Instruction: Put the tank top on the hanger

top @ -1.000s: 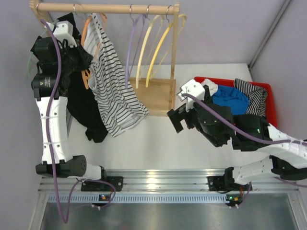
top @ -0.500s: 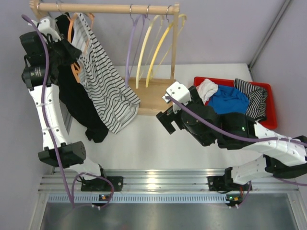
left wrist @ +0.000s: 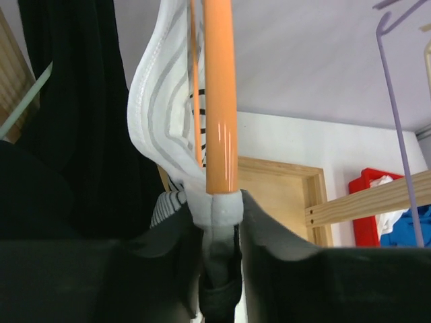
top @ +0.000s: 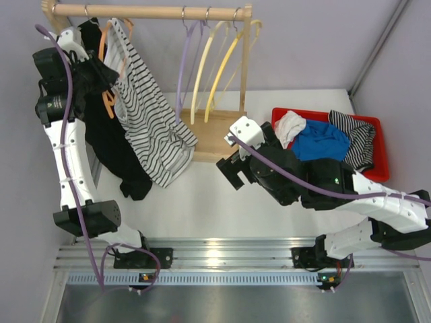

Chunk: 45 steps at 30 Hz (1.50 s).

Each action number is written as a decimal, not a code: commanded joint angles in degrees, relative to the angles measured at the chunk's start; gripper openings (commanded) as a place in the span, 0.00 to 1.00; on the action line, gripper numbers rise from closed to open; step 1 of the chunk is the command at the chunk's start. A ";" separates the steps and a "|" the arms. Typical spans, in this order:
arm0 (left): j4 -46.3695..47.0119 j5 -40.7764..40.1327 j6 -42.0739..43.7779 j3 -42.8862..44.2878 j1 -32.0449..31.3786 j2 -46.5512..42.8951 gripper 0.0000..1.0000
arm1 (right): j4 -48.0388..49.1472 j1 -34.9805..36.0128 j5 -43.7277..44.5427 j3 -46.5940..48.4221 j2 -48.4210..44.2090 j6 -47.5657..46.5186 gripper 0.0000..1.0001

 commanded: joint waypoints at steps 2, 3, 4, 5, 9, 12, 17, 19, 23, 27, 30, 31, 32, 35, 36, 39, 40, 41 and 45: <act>4.24 -2.24 -0.65 -1.15 0.27 -4.45 0.38 | 1.51 0.77 -0.57 -0.11 -1.44 0.93 0.96; 4.33 -2.51 -0.65 -1.32 0.18 -5.15 0.41 | 1.51 0.77 -0.57 -0.37 -1.44 1.02 0.96; 4.42 -2.86 -0.65 -1.41 0.18 -5.51 0.45 | 1.60 0.77 -0.75 -0.46 -1.53 1.19 0.96; 4.25 -3.47 -0.65 -1.50 0.18 -5.86 0.46 | 1.68 0.77 -0.75 -0.64 -1.79 1.28 0.96; 4.16 -2.87 -0.92 -1.41 0.18 -8.14 0.50 | 1.95 0.86 -1.01 -1.69 -2.76 1.81 0.96; 3.19 -4.09 -1.01 -0.71 0.27 -9.72 0.51 | 2.21 0.77 -1.10 -2.31 -3.46 2.07 0.96; 1.52 -7.43 0.75 -0.18 0.18 -12.63 0.52 | 3.00 0.78 -1.36 -4.42 -4.69 2.51 0.96; 1.26 -8.05 1.02 -0.36 0.27 -13.85 0.53 | 2.92 0.86 -1.45 -4.60 -4.69 2.60 0.96; 1.69 -7.09 0.32 -0.80 0.18 -16.05 0.53 | 2.92 0.77 -1.54 -5.21 -5.21 3.13 0.96; 4.68 1.43 -3.02 -3.25 -0.08 -19.92 0.51 | 3.00 0.77 -1.36 -6.35 -6.27 4.27 0.97; 8.28 7.41 -6.45 -11.31 -2.01 -23.35 0.49 | 3.70 0.78 -1.28 -8.11 -7.41 5.06 0.97; 8.29 7.07 -6.72 -12.74 -3.41 -23.88 0.47 | 4.14 0.77 -1.36 -9.24 -8.20 5.24 0.96; 8.29 4.02 -6.20 -14.49 -7.34 -25.36 0.46 | 4.32 0.77 -1.28 -9.86 -8.47 5.41 0.97; 8.29 -5.63 -3.38 -22.14 -18.22 -27.48 0.46 | 5.02 0.77 -1.36 -12.33 -9.96 6.55 0.97; 8.29 -7.68 -3.12 -25.98 -21.06 -28.36 0.45 | 5.11 0.77 -1.45 -12.94 -10.23 7.17 0.97; 9.42 -18.05 -3.20 -35.05 -31.44 -30.99 0.45 | 5.81 0.77 -0.93 -16.10 -12.24 8.92 0.97; 11.43 -19.72 -4.16 -37.86 -32.85 -32.13 0.45 | 6.08 0.86 -1.01 -17.76 -12.77 9.28 0.97; 12.67 -20.70 -4.87 -40.58 -34.09 -34.32 0.45 | 6.17 0.78 -1.01 -18.56 -13.91 9.80 0.98; 16.63 -19.66 -8.99 -53.58 -35.32 -38.55 0.45 | 6.17 0.25 -0.49 -23.13 -16.81 13.22 0.98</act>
